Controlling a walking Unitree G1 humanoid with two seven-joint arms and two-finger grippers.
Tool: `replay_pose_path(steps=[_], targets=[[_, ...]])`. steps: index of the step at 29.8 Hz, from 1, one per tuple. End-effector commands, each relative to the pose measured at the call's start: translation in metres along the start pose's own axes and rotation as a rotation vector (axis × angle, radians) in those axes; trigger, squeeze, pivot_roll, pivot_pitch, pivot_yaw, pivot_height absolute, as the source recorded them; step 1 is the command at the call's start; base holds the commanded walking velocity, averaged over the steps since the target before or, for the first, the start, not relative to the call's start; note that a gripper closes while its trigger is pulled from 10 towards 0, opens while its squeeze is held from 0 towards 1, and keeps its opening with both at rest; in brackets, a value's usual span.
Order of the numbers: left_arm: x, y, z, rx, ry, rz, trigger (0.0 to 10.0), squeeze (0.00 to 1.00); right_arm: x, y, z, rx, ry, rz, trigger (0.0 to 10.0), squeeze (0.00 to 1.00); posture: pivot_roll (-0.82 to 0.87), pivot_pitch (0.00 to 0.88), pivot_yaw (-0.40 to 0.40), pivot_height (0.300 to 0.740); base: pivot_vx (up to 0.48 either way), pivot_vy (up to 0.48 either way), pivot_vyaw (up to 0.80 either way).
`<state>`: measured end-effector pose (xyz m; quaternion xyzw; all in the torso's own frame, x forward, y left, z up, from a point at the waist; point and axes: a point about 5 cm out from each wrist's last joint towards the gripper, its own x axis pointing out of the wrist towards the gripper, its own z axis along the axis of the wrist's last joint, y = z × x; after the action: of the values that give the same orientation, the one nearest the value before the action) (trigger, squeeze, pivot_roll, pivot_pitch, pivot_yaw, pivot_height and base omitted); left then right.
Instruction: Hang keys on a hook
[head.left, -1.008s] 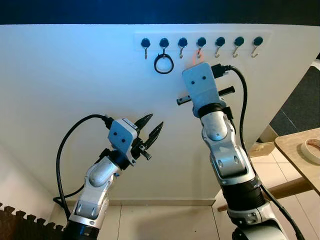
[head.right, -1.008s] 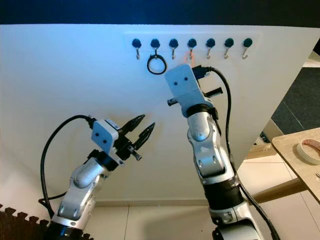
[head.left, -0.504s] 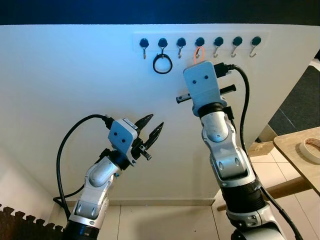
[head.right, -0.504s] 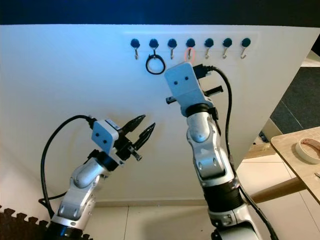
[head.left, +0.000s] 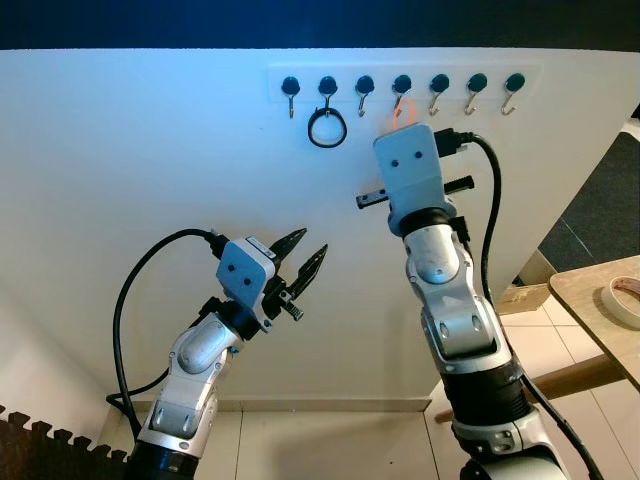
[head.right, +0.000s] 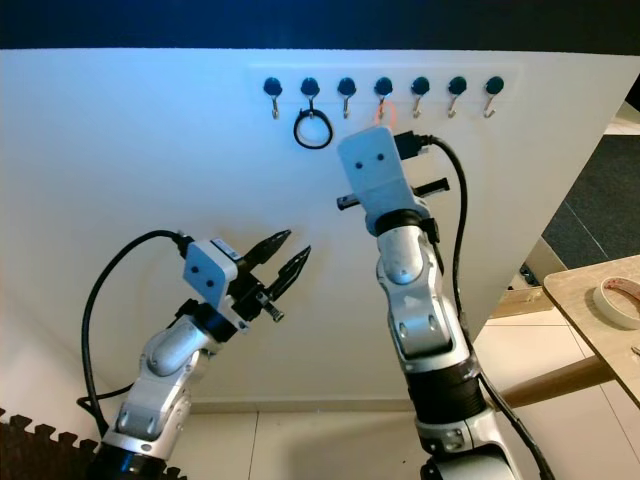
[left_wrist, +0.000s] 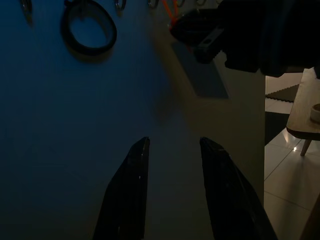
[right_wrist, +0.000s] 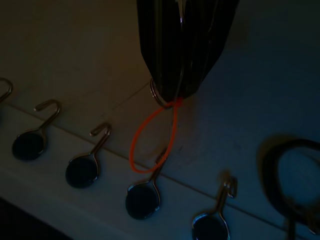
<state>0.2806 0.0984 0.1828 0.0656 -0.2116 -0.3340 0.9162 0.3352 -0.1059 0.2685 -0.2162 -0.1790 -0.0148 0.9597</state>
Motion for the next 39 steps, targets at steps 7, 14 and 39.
replay_pose_path(steps=[7,14,39], targets=[[-0.003,-0.001,-0.002,0.004,0.019,-0.018,10.0,0.00,0.007,0.002,-0.002,0.003,0.043,0.031,0.0,0.00,0.03,0.096,-0.001,0.740,0.000,0.000,0.00],[-0.003,-0.001,-0.003,0.003,0.021,-0.015,10.0,0.00,0.005,0.009,-0.006,0.004,0.067,0.069,0.0,0.00,0.03,0.097,-0.003,0.740,0.000,0.000,0.00],[-0.004,-0.001,-0.002,0.005,0.017,-0.016,10.0,0.00,0.003,0.009,0.016,0.043,-0.074,0.050,0.0,0.00,0.03,0.100,-0.002,0.740,0.000,0.000,0.00]])
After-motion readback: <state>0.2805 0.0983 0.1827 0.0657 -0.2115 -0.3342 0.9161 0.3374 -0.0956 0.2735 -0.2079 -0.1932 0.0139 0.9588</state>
